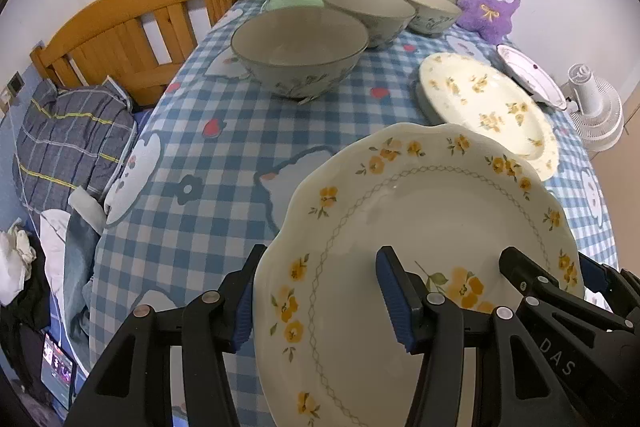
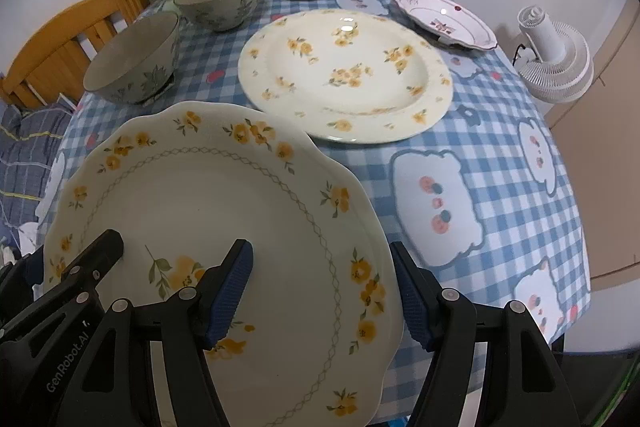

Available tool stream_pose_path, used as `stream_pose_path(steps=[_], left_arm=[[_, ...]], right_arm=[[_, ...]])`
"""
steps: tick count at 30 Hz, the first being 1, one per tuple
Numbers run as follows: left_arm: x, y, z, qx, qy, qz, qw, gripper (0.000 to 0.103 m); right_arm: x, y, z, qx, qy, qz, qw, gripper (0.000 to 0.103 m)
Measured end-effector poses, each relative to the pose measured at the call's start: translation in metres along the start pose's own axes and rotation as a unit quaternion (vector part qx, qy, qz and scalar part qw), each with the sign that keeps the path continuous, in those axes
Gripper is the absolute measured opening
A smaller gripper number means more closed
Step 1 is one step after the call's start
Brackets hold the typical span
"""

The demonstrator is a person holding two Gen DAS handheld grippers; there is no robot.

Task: Organize plates and bowls
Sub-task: 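Lift the scalloped plate with both grippers and carry it toward the white fan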

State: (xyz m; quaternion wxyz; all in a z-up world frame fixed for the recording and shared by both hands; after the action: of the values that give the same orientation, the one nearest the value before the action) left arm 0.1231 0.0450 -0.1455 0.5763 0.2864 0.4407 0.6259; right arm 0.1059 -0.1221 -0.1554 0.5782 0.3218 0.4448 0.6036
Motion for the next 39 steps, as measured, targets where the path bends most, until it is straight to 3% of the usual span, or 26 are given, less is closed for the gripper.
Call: stream_pose_path(steps=[18,39], left_arm=[[-0.075,0.02,-0.004,-0.021,-0.009,-0.019,0.9995,0.055],[-0.184,-0.001,-0.029,0.003,-0.035,-0.036,0.9987,0.055]], right_arm=[[-0.08,0.022,-0.004,-0.022,-0.013,-0.016,1.0,0.072],[-0.194,0.004,-0.029,-0.003,-0.044,-0.034,0.998,0.072]])
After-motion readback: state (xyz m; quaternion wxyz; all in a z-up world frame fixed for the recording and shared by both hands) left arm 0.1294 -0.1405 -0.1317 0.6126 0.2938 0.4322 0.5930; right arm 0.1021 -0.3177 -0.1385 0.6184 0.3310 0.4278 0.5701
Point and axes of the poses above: each gripper's, at about its wrist camera, not at the fingertips, and y roughly against the way its jaws point, x to its left, z to its top, the point moved 1 cm from there along -y, roughly the way its jaws point, and after that the axes turned 13 degrees about y, right-handed, at the moved point
